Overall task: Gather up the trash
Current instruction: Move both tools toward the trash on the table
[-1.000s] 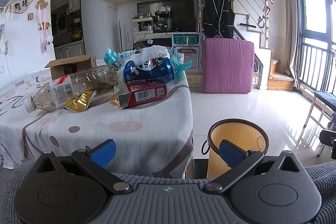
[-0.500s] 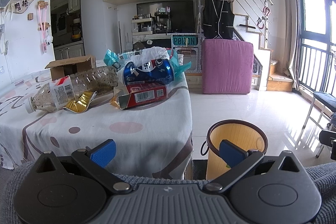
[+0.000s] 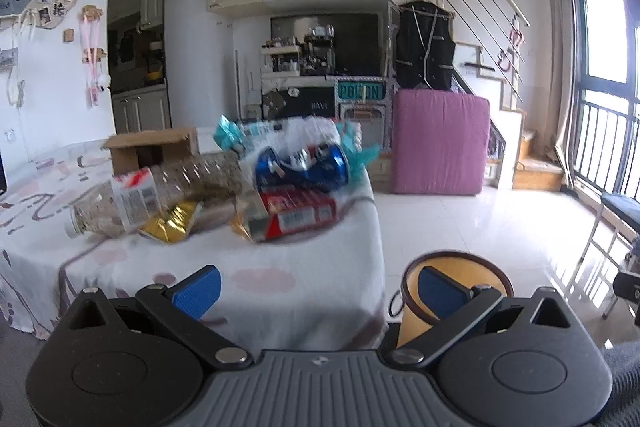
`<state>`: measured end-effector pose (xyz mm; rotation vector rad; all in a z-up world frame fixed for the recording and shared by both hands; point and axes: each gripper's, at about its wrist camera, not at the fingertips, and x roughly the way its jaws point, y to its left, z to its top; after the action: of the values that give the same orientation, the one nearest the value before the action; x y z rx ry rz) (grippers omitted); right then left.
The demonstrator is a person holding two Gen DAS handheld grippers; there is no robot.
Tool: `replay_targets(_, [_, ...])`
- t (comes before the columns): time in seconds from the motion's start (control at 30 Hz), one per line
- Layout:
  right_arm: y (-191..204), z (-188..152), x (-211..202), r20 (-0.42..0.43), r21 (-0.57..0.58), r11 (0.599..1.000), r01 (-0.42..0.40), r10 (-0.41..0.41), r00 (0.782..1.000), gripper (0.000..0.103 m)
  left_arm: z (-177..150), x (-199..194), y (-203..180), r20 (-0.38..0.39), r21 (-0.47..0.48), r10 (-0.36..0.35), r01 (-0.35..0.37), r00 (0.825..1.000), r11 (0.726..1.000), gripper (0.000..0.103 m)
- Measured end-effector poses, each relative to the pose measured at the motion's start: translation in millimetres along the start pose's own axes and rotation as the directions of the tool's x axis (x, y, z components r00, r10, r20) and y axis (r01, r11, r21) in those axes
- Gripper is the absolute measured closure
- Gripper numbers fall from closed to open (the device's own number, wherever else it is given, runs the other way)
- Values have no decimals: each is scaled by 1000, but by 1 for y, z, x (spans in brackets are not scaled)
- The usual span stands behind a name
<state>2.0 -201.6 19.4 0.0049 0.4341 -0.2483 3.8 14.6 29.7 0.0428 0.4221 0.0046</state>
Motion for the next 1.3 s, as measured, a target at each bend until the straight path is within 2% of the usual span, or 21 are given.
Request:
replay_targets(0.37, [14, 29, 3, 57, 3, 999, -51, 51, 997, 0, 30, 6, 38, 35, -22, 73, -72, 997, 997, 0])
replay_targets(0.7, [48, 63, 19, 108, -39, 992, -123, 126, 986, 0, 54, 9, 106, 85, -18, 188, -188, 978, 982, 0])
replay_targets(0.87, [67, 77, 29, 136, -32, 984, -176, 178, 975, 0, 55, 14, 145, 68, -51, 194, -191, 979, 980, 0])
replay_targets(0.93, [77, 83, 33, 146, -44, 973, -228, 232, 962, 0, 53, 18, 158, 61, -46, 199, -196, 978, 980, 0])
replay_targets(1.03, [92, 88, 40, 131, -37, 955, -294, 296, 946, 0, 49, 28, 176, 13, -34, 204, -204, 979, 978, 0])
replay_targets(1.17, [117, 88, 48, 111, -54, 948, -314, 318, 941, 0, 42, 37, 196, -21, -62, 189, -190, 982, 980, 0])
replay_targets(1.3, [141, 82, 60, 59, -56, 935, -349, 352, 934, 0, 36, 36, 203, -13, -116, 81, -82, 997, 990, 0])
